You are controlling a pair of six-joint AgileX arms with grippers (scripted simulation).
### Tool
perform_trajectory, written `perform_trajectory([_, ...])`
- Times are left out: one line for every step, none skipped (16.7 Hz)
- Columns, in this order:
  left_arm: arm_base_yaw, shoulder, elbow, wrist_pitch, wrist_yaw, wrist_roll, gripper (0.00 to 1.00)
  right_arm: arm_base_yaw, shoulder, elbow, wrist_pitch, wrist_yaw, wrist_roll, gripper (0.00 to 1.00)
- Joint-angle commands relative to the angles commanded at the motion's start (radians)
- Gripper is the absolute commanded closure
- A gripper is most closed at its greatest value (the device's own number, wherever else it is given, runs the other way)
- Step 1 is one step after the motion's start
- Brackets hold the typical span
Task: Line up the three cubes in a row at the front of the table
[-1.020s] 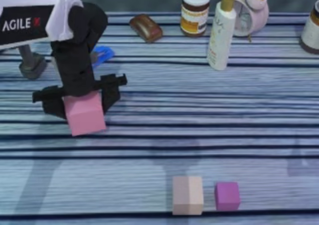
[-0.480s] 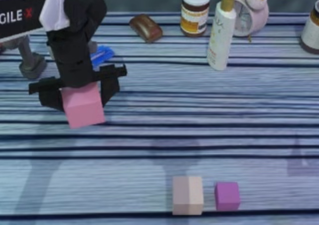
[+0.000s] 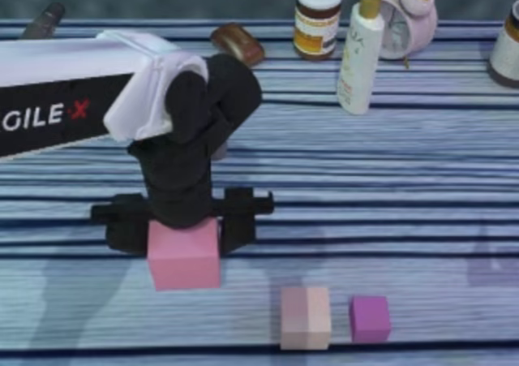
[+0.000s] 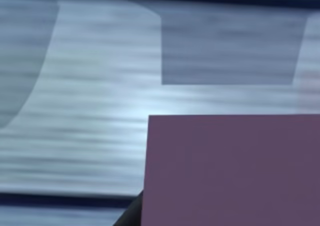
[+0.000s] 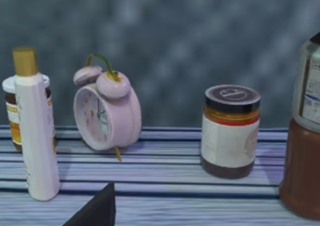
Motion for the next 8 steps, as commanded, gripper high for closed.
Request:
perform_trajectory([-0.035,-0.032,-0.035,0.005,0.0,-0.014,1.0,0.0,0.0,0.0,0.0,0.0,0.0,0.0])
perform_trajectory([-0.059,-0.057,-0.059,0.009,-0.001,-0.024,1.0,0.0,0.0,0.0,0.0,0.0,0.0,0.0])
perform_trajectory([-0.073,-0.071,-0.073,0.012,-0.001,-0.031,1.0,0.0,0.0,0.0,0.0,0.0,0.0,0.0])
perform_trajectory([-0.077,-0.074,-0.076,0.013,-0.001,-0.033,1.0,0.0,0.0,0.0,0.0,0.0,0.0,0.0])
perform_trajectory([-0.077,-0.074,-0.076,0.013,-0.001,-0.033,1.0,0.0,0.0,0.0,0.0,0.0,0.0,0.0])
perform_trajectory([-0.077,-0.074,-0.076,0.013,-0.001,-0.033,1.0,0.0,0.0,0.0,0.0,0.0,0.0,0.0])
perform_trajectory([-0.072,-0.07,-0.073,0.011,-0.001,-0.03,1.0,0.0,0.0,0.0,0.0,0.0,0.0,0.0])
perform_trajectory([-0.072,-0.069,-0.076,0.014,-0.001,-0.029,1.0,0.0,0.0,0.0,0.0,0.0,0.0,0.0])
